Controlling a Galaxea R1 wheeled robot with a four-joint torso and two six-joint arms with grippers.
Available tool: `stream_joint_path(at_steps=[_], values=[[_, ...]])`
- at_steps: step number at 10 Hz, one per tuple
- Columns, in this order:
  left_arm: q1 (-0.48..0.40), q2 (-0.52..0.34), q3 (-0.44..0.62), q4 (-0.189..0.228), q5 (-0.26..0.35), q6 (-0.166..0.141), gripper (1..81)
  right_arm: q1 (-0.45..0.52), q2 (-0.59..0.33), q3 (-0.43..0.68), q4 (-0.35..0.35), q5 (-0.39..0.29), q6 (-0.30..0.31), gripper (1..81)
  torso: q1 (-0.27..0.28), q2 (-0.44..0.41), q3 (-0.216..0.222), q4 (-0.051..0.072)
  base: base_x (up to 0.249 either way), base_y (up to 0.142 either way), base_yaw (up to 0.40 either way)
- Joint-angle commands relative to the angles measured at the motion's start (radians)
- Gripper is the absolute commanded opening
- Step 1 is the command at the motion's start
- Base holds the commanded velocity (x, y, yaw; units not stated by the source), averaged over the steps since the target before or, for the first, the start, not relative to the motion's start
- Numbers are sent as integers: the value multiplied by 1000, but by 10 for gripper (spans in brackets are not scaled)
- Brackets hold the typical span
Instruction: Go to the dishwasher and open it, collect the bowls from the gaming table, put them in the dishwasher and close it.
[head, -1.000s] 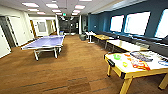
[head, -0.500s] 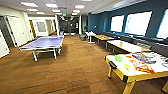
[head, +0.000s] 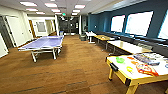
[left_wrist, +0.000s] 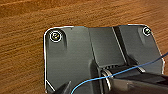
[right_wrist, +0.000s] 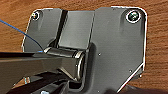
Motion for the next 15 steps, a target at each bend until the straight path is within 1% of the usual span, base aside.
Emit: stream_joint_path(at_steps=[1, 3, 15], values=[[-53, -2, -3, -2, 49, 10, 811, 45, 3, 6, -2, -51, -2, 811, 0, 0, 0, 0, 117, 0, 0], [-53, -2, -3, 0, 50, 10, 811, 45, 3, 6, -2, -51, -2, 811, 0, 0, 0, 0, 85, 0, 0], [-44, 6, -3, 0, 49, 11, 811, 48, 3, 6, -2, -51, -2, 811, 0, 0, 0, 0, 0, 0, 0]])
